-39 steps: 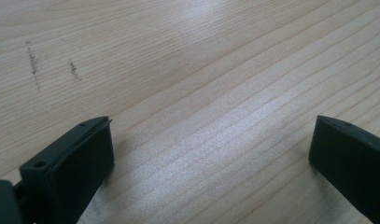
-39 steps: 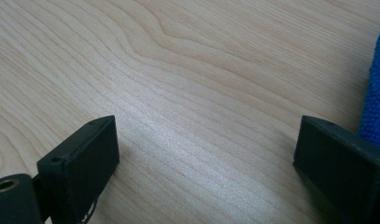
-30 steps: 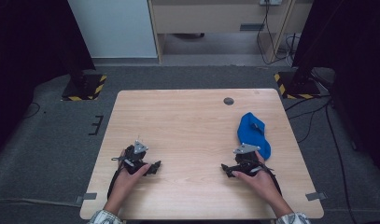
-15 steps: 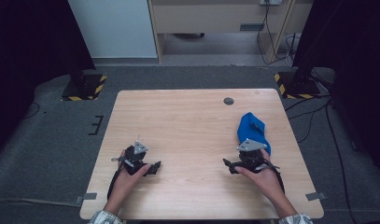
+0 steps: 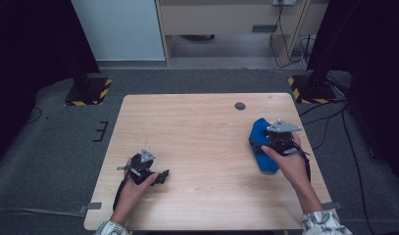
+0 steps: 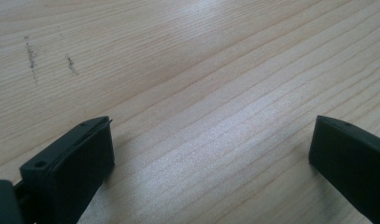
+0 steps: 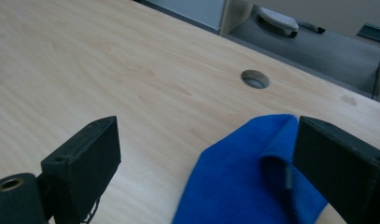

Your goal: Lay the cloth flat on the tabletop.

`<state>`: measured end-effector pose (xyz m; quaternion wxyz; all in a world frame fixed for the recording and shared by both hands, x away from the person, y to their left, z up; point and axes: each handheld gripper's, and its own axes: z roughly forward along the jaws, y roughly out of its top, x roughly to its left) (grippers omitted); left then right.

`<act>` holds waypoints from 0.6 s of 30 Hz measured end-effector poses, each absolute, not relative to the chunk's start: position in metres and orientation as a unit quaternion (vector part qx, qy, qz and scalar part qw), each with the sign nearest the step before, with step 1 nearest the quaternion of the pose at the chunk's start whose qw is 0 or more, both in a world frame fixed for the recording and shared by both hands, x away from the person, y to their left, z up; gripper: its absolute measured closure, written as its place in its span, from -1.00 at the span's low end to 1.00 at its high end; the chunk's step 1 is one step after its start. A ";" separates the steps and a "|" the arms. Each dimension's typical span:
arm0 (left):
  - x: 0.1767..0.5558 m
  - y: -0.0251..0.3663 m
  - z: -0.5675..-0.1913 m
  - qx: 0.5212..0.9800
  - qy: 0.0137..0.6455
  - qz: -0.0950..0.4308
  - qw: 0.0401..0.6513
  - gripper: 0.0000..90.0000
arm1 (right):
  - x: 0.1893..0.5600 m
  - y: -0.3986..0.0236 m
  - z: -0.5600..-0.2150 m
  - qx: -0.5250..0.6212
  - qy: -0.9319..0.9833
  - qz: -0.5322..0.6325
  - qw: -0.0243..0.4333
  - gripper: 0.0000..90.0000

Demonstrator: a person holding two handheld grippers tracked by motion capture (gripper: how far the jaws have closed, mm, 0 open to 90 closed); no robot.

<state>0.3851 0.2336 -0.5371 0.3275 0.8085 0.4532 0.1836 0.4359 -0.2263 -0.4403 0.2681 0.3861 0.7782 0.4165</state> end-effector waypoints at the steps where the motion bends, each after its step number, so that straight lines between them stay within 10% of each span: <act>1: 0.385 0.233 -0.537 0.808 0.454 0.184 0.328 -1.00 | 0.441 -0.229 -0.439 0.390 0.776 0.415 0.270 -0.81; 18: 0.382 0.232 -0.537 0.805 0.458 0.185 0.328 -1.00 | 0.465 -0.260 -0.504 0.469 0.772 0.357 0.237 -0.80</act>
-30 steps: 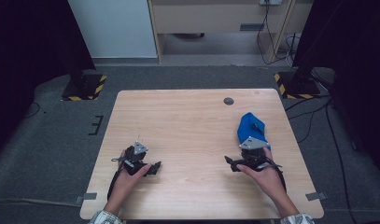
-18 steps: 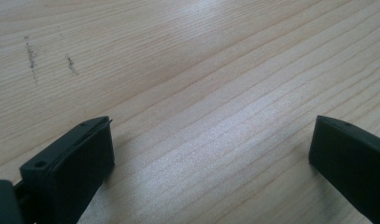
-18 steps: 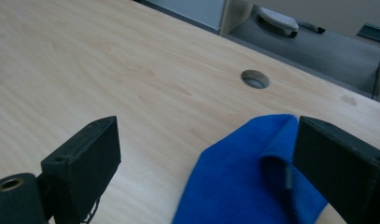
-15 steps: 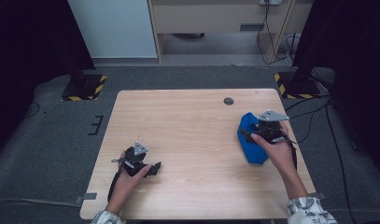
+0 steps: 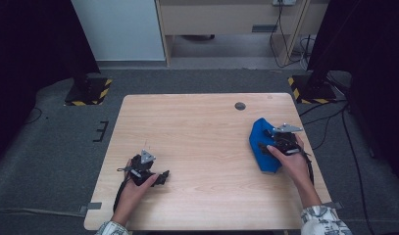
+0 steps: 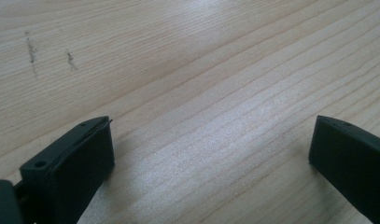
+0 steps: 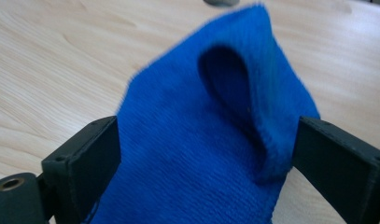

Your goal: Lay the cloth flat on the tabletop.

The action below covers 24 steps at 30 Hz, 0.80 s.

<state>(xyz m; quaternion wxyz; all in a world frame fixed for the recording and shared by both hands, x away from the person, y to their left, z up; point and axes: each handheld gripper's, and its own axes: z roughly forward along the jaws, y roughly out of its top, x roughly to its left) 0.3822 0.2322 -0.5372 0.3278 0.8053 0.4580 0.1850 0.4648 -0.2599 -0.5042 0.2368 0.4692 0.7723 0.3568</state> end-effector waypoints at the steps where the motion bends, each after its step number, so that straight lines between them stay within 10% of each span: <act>1: 0.382 0.232 -0.537 0.805 0.458 0.185 0.328 -1.00 | 0.466 -0.260 -0.508 0.472 0.773 0.352 0.235 -0.78; 13: 0.382 0.232 -0.537 0.805 0.458 0.185 0.328 -1.00 | 0.467 -0.258 -0.531 0.480 0.791 0.334 0.181 -0.45; 24: 0.382 0.232 -0.537 0.805 0.458 0.185 0.328 -1.00 | 0.462 -0.259 -0.529 0.459 0.794 0.367 0.157 0.49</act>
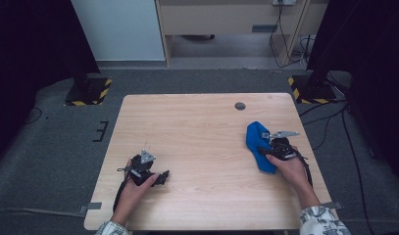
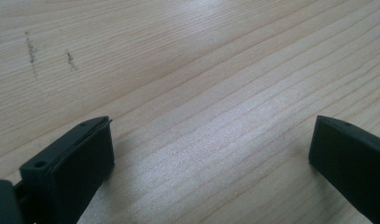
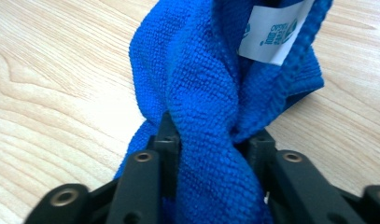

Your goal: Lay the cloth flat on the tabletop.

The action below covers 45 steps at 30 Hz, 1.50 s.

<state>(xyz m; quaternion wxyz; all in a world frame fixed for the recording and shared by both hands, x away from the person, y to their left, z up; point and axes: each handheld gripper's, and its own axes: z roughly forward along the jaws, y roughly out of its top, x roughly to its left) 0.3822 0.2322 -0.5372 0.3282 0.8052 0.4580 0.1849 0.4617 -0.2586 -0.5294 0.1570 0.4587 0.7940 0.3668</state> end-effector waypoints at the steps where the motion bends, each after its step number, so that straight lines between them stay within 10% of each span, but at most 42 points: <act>1: 0.382 0.232 -0.537 0.805 0.458 0.185 0.328 -1.00 | 0.461 -0.258 -0.529 0.457 0.794 0.368 0.158 0.52; 26: 0.383 0.232 -0.537 0.808 0.454 0.183 0.328 -1.00 | 0.425 -0.178 -0.458 0.381 0.786 0.455 0.171 0.56; 45: 0.384 0.231 -0.537 0.809 0.452 0.183 0.328 -1.00 | 0.412 -0.110 -0.472 0.347 0.815 0.438 0.153 0.52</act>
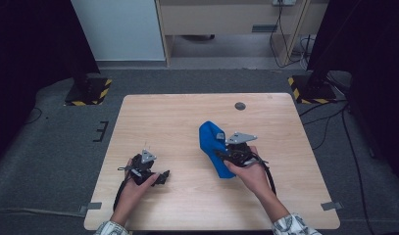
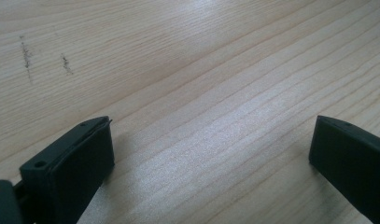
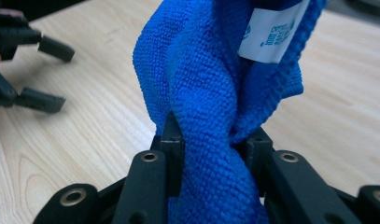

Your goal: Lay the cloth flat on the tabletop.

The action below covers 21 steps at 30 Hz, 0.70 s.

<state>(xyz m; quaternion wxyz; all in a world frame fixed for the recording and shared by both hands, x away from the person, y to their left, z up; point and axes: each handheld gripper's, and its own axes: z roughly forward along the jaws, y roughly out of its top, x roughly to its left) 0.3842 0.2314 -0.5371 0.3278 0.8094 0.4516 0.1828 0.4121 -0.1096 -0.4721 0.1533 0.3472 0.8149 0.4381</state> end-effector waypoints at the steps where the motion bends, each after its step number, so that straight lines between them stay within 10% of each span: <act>1: 0.384 0.231 -0.537 0.809 0.452 0.183 0.328 -1.00 | 0.412 -0.108 -0.475 0.347 0.816 0.436 0.154 0.51; 21: 0.384 0.231 -0.537 0.808 0.454 0.184 0.327 -1.00 | 0.408 -0.078 -0.524 0.365 0.846 0.365 0.131 0.02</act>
